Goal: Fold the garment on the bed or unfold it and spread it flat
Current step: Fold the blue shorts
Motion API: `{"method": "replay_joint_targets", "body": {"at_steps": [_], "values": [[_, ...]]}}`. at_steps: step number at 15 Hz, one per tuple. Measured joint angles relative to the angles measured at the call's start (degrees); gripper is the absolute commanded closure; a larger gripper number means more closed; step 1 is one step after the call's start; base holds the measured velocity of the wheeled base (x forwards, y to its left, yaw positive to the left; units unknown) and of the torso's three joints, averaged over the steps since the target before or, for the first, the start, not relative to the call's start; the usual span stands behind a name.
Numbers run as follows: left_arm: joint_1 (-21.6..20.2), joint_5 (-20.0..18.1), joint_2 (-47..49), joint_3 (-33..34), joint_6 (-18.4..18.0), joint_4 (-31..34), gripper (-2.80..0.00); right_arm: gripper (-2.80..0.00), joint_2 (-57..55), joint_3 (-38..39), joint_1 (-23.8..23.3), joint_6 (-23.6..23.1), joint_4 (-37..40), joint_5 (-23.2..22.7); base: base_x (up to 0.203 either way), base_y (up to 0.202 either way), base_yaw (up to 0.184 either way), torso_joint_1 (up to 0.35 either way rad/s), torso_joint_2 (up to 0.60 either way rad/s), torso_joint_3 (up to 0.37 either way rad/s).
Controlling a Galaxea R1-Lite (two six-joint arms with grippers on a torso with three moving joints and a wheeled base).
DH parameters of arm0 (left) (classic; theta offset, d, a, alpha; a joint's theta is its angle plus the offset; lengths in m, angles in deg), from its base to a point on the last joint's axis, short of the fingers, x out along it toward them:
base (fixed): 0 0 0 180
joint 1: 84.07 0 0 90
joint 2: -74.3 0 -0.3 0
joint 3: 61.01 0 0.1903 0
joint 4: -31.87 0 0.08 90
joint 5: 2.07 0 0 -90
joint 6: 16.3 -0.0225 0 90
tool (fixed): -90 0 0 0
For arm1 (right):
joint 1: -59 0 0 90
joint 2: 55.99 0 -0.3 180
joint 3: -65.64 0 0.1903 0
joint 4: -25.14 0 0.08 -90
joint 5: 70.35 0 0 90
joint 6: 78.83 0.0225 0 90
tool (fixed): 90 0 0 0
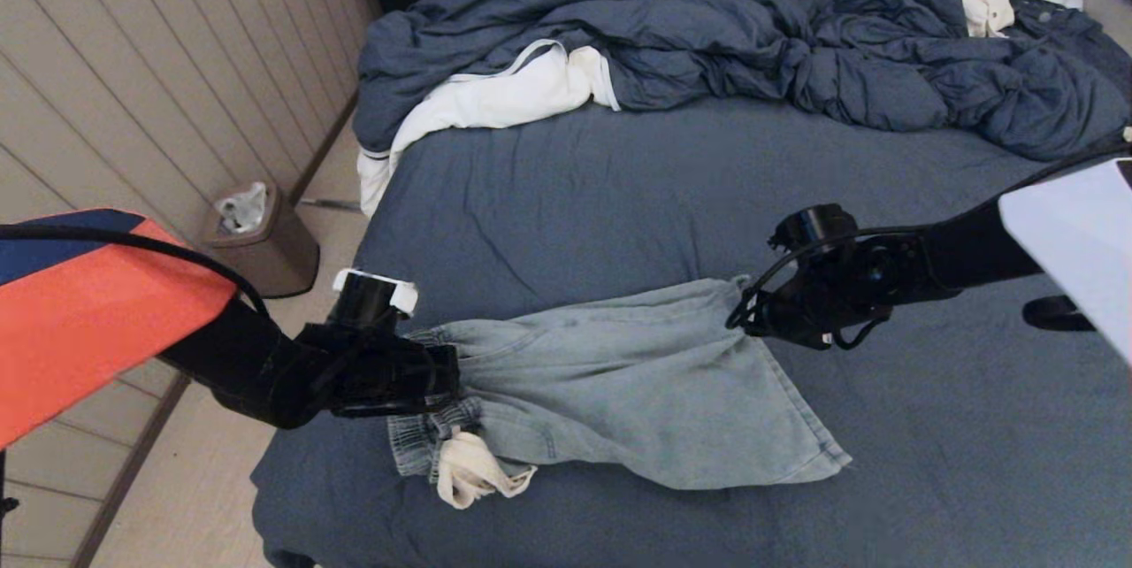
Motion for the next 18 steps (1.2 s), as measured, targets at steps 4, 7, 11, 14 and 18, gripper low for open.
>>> {"method": "replay_joint_targets", "body": {"at_steps": [4,7,11,14,18], "values": [[0.9,0.4,-7.1,1.8,0.4,0.1,0.0,0.0,0.8,-0.1,-1.9,0.0,0.0,-0.3,0.0,0.0,0.0,0.0,0.0,0.0],[0.8,0.7,-13.5,4.4,0.7,0.2,0.0,0.0,2.3,1.0,-3.1,0.2,0.2,-2.7,0.0,0.0,0.0,0.0,0.0,0.0],[-1.6,7.2,-21.7,9.4,0.9,-0.2,-2.8,-2.8,6.3,6.0,-3.4,0.0,-0.2,-6.2,0.0,0.0,0.0,0.0,0.0,0.0],[-4.2,7.6,-24.1,11.3,1.0,-0.7,-2.8,-2.8,8.1,9.3,-4.2,-2.9,-0.2,-10.1,0.0,0.0,0.0,0.0,0.0,0.0],[-7.2,7.0,-23.5,12.4,1.0,-2.9,-2.8,-2.8,7.5,11.6,-4.2,-5.2,-1.6,-10.4,0.0,0.0,0.0,0.0,0.0,0.0]]}}
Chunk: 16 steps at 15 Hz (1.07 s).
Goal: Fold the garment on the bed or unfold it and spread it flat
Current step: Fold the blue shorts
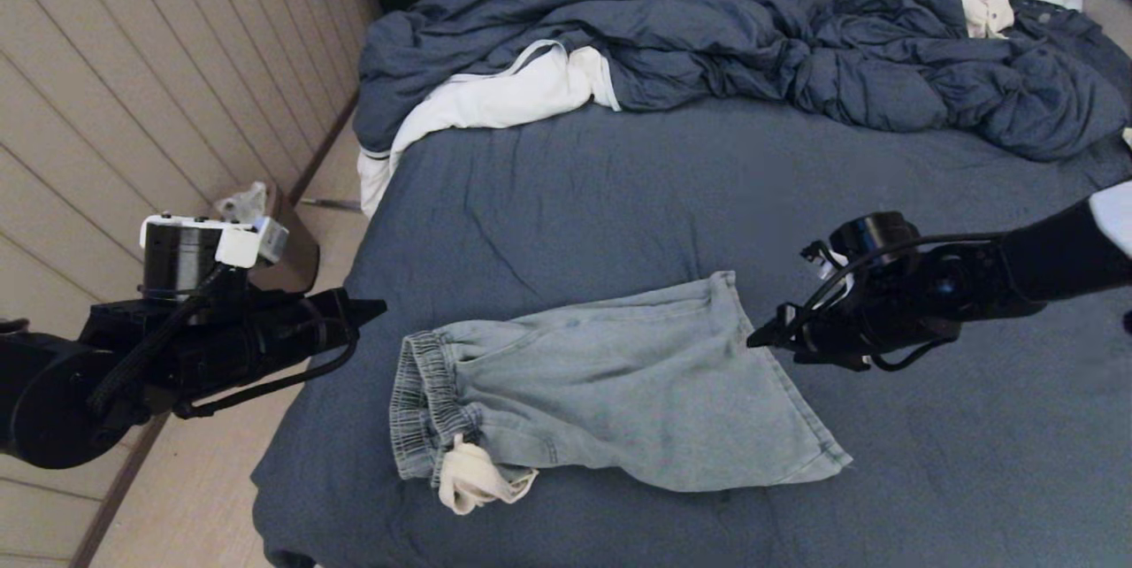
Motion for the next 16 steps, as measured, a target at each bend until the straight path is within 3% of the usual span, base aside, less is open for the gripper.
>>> {"method": "replay_joint_targets", "body": {"at_steps": [4,9,16], "values": [[-0.4,-0.3,2.4,0.2,0.0,-0.4,-2.8,-2.8,-2.2,1.9,0.6,0.6,-5.9,0.5,0.0,0.0,0.0,0.0,0.0,0.0],[1.1,-2.9,9.4,0.0,3.9,-5.7,-2.8,-2.8,-3.1,1.9,1.3,1.5,-6.0,0.4,0.0,0.0,0.0,0.0,0.0,0.0],[4.8,-2.8,15.1,0.1,3.6,-6.3,-2.8,-2.8,-3.5,1.4,1.3,1.7,-6.0,0.4,0.0,0.0,0.0,0.0,0.0,0.0]]}}
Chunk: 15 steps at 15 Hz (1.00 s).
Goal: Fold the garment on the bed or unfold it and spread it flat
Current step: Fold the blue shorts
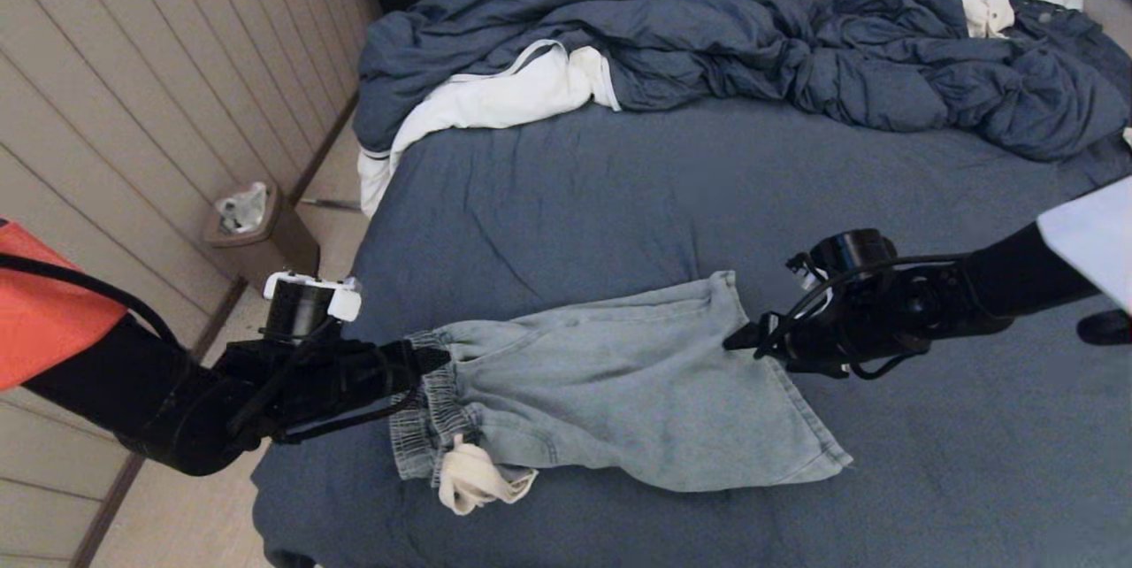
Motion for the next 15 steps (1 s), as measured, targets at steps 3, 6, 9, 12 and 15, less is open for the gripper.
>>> {"method": "replay_joint_targets", "body": {"at_steps": [3,6,9,12,15], "values": [[0.1,1.1,2.8,-0.2,-0.7,-1.4,-2.8,-2.8,0.1,0.0,-0.2,0.0,0.0,0.0,0.0,0.0,0.0,0.0,0.0,0.0],[-1.4,1.8,5.2,-0.4,-2.7,-3.8,-2.8,-2.8,0.2,0.2,-0.2,0.0,0.0,0.0,0.0,0.0,0.0,0.0,0.0,0.0],[0.8,1.9,7.4,-0.5,-2.5,-3.9,-2.8,-2.8,0.2,0.2,-0.1,0.0,0.1,0.0,0.0,0.0,0.0,0.0,0.0,0.0],[2.8,2.8,9.1,-1.1,-2.4,-3.9,-2.8,-2.8,0.2,0.3,-0.1,0.0,0.1,0.0,0.0,0.0,0.0,0.0,0.0,0.0],[4.8,3.2,10.0,-1.6,-2.0,-3.9,-2.8,-2.8,0.2,0.5,0.0,0.1,0.1,0.0,0.0,0.0,0.0,0.0,0.0,0.0]]}}
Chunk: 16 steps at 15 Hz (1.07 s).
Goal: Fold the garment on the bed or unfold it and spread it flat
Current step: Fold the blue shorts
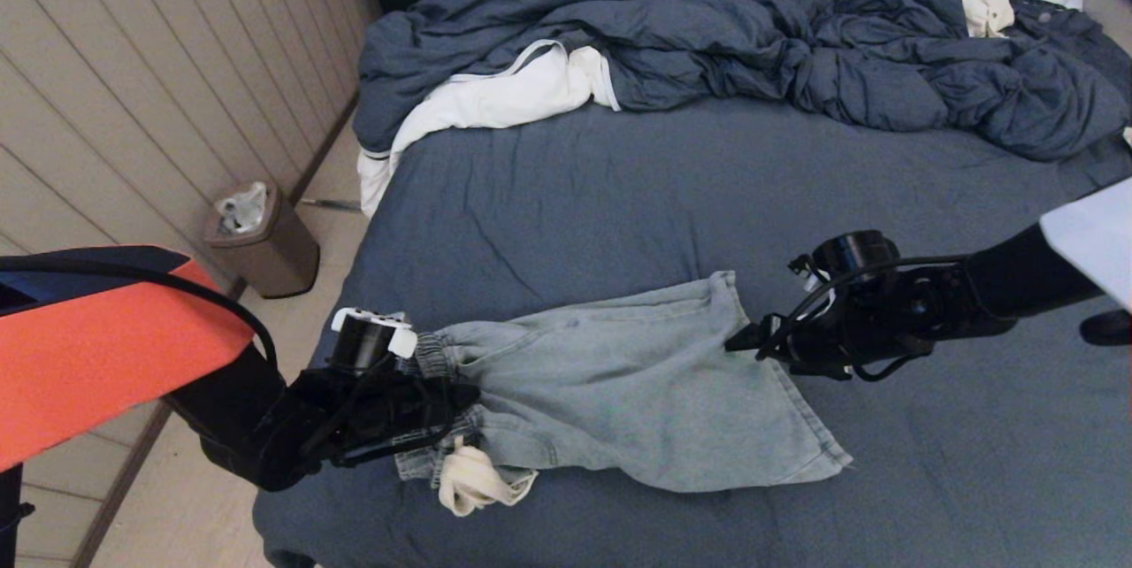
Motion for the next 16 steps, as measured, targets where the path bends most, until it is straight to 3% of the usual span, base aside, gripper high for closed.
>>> {"method": "replay_joint_targets", "body": {"at_steps": [16], "values": [[2.3,0.9,2.5,-2.0,1.0,0.0,-2.8,-2.8,-2.0,0.0,1.0,0.2,-0.1,2.3,0.0,0.0,0.0,0.0,0.0,0.0]]}}
